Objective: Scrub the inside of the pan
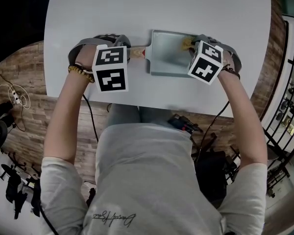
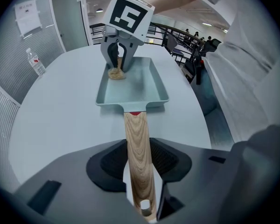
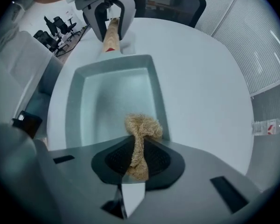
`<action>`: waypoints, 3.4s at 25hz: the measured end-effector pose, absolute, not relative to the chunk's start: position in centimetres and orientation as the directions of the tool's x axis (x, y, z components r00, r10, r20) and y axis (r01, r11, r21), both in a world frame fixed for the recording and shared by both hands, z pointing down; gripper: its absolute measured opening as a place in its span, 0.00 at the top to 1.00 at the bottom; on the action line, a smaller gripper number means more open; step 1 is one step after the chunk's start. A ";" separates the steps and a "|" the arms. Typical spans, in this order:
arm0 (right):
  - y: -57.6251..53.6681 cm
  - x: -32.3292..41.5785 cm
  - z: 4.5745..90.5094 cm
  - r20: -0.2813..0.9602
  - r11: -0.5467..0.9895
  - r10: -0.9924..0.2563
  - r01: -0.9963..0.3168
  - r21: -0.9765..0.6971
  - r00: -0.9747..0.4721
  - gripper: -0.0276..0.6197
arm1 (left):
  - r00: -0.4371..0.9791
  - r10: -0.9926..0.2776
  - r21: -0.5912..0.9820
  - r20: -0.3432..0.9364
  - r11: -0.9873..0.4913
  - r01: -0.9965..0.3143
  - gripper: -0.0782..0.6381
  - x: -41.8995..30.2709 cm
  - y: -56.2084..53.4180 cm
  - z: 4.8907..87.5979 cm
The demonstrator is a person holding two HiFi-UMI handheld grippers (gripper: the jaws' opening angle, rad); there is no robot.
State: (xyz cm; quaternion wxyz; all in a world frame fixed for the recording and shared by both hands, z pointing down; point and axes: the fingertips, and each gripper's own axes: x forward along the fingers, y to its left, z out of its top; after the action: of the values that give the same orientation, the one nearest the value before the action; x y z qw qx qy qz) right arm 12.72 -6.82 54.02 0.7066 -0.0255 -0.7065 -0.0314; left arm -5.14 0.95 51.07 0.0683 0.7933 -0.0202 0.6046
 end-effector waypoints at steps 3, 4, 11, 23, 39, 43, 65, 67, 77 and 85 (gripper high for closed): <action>-7.7 12.5 54.1 0.999 0.996 -0.031 0.088 0.030 0.011 0.84 | 0.269 0.050 0.084 0.962 -0.989 -0.118 0.67 -5.1 0.9 51.1; -7.6 12.4 54.1 0.999 0.996 -0.034 0.088 0.034 0.004 0.85 | 0.269 0.050 0.086 0.962 -0.989 -0.121 0.67 -5.2 0.9 51.1; -7.3 12.5 53.9 0.995 0.989 -0.102 0.104 0.103 -0.015 0.85 | 0.274 0.046 0.084 0.961 -0.988 -0.128 0.67 -5.0 1.0 50.9; -7.5 12.2 54.2 0.994 0.991 -0.108 0.080 0.108 -0.002 0.85 | 0.253 0.036 0.061 0.967 -0.994 -0.092 0.66 -5.4 0.7 51.4; -7.5 11.9 54.1 0.991 0.991 -0.126 0.046 0.128 -0.038 0.85 | 0.245 0.012 0.033 0.970 -0.996 -0.083 0.60 -4.9 -0.1 51.1; -7.4 11.4 53.7 0.987 0.990 -0.138 0.007 0.140 -0.084 0.85 | 0.243 0.007 0.027 0.970 -0.996 -0.081 0.58 -5.0 -0.1 50.8; -4.8 12.1 49.1 0.939 0.940 -0.165 -0.336 0.057 -0.302 0.85 | 0.298 -0.097 -0.053 0.949 -0.987 -0.152 0.59 -3.8 -0.6 47.4; -4.2 12.3 48.8 0.934 0.930 -0.165 -0.366 0.041 -0.316 0.85 | 0.312 -0.105 -0.057 0.944 -0.985 -0.160 0.60 -3.6 -0.4 47.0; -0.6 13.0 47.1 0.915 0.886 -0.188 -0.463 0.002 -0.357 0.85 | 0.407 -0.226 -0.109 0.885 -0.951 -0.291 0.87 -3.1 0.7 43.9; 0.6 11.6 43.6 0.862 0.850 -0.240 -0.525 -0.036 -0.447 0.85 | 0.503 -0.455 -0.076 0.734 -0.792 -0.606 0.88 -2.3 0.7 39.6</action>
State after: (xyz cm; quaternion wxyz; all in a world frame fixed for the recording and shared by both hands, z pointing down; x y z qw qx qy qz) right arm 11.56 0.62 43.61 0.4735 0.2283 -0.8372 0.1507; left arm -2.34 0.68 39.59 0.0957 0.8617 -0.3078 0.3919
